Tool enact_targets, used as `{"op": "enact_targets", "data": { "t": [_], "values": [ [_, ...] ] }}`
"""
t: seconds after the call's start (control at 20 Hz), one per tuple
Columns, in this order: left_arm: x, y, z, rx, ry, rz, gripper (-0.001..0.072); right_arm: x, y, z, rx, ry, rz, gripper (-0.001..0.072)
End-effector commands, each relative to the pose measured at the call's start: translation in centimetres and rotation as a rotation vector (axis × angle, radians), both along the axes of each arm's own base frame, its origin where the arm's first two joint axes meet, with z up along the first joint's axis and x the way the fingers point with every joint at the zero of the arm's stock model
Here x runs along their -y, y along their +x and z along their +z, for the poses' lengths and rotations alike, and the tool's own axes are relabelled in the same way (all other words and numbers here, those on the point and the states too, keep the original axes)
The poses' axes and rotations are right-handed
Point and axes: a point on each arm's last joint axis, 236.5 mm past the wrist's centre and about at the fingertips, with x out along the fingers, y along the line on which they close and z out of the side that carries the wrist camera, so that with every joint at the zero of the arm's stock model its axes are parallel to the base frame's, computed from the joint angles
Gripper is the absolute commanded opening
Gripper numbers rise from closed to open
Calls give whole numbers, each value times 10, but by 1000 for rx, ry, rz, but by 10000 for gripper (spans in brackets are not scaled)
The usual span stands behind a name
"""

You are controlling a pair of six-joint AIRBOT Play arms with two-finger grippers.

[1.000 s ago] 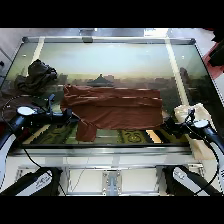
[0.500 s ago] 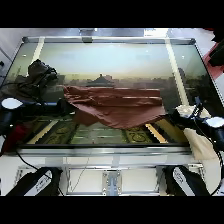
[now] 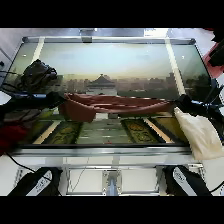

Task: Fold the shirts.

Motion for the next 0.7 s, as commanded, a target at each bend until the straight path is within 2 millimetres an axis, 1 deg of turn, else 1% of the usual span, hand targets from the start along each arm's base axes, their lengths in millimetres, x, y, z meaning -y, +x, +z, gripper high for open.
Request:
{"op": "enact_targets", "data": {
  "t": [0.0, 0.05, 0.15, 0.2, 0.35, 0.4, 0.45, 0.55, 0.65],
  "values": [
    [-53, 1, -56, -154, 225, 72, 11, 8, 33, -34, -38, -9, -19, 29],
    [-51, 4, -66, -178, 211, 68, 11, 5, 38, -53, -77, -1, -13, 28],
    [-44, 20, -88, -192, 205, 66, 11, -6, 48, -88, -134, 5, 1, 28],
    [-37, 29, -100, -185, 212, 59, 11, -11, 54, -103, -150, -2, 3, 28],
    [-8, 58, -130, -142, 237, 21, 11, -21, 68, -136, -169, -27, -2, 29],
    [-2, 69, -137, -123, 250, 15, 11, -21, 73, -142, -170, -33, -8, 28],
    [1, 81, -142, -115, 250, 26, 11, -19, 78, -144, -167, -28, -19, 28],
    [-6, 104, -150, -117, 256, 79, 11, -11, 90, -140, -138, -48, -34, 28],
    [-16, 121, -148, -104, 295, 104, 11, -4, 102, -129, -104, -68, -38, 28]
  ]
}}
